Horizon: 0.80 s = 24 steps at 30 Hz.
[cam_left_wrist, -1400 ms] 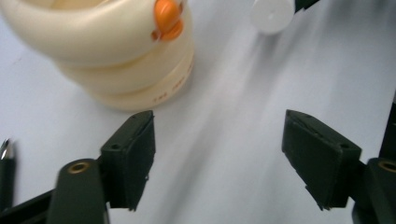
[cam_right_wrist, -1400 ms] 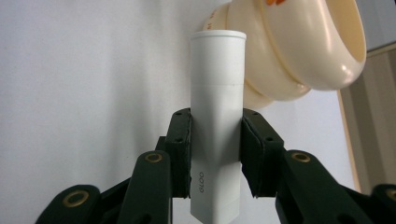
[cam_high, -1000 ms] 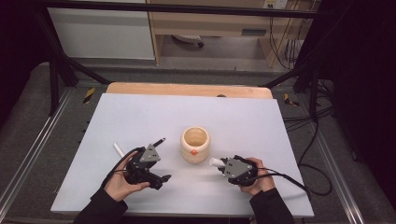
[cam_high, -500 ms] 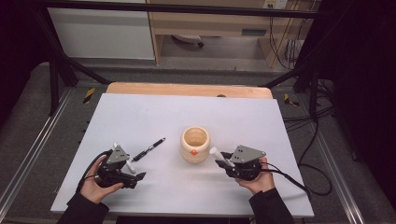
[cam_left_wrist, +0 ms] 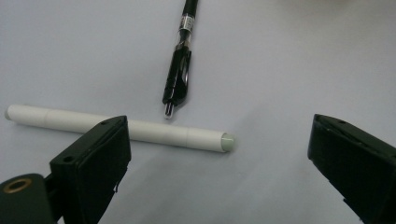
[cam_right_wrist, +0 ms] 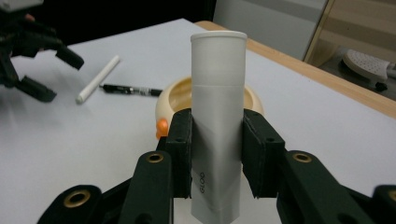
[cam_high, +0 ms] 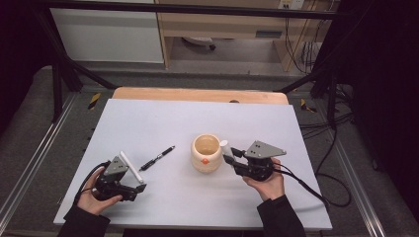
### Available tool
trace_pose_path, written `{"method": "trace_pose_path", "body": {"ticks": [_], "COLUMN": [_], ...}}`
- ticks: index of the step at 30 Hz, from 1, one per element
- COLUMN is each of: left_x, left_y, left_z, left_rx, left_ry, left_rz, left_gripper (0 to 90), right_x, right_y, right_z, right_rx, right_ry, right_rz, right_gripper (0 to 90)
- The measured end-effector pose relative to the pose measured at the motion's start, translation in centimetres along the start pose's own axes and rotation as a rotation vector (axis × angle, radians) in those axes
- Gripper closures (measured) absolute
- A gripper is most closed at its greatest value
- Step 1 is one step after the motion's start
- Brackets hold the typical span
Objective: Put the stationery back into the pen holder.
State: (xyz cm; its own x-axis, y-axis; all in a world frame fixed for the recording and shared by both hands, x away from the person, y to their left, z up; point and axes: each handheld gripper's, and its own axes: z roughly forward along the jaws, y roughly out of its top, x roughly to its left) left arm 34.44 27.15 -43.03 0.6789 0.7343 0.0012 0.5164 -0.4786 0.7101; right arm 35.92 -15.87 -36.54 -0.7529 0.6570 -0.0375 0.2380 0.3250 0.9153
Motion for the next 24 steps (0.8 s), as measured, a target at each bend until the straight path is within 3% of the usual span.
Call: {"method": "trace_pose_path", "body": {"ticks": [10,19,24], "left_x": [0.1,0.0,0.0], "left_y": [-0.1,-0.2,-0.2], "left_z": [0.2,0.4,0.5], "left_rx": [0.009,0.018,0.021], "left_ry": [-0.005,-0.011,-0.010], "left_rz": [-0.005,0.000,0.001], "left_gripper": [5.7,5.7,5.7], "right_x": [0.1,-0.3,-0.4], "right_y": [2.4,2.4,1.8], "right_z": [3.3,6.2,7.6], "right_rx": [-0.080,-0.114,-0.093], "right_ry": [-0.005,-0.020,-0.024], "right_rz": [0.081,0.138,0.151], "right_gripper": [66.6,66.6,66.6]}}
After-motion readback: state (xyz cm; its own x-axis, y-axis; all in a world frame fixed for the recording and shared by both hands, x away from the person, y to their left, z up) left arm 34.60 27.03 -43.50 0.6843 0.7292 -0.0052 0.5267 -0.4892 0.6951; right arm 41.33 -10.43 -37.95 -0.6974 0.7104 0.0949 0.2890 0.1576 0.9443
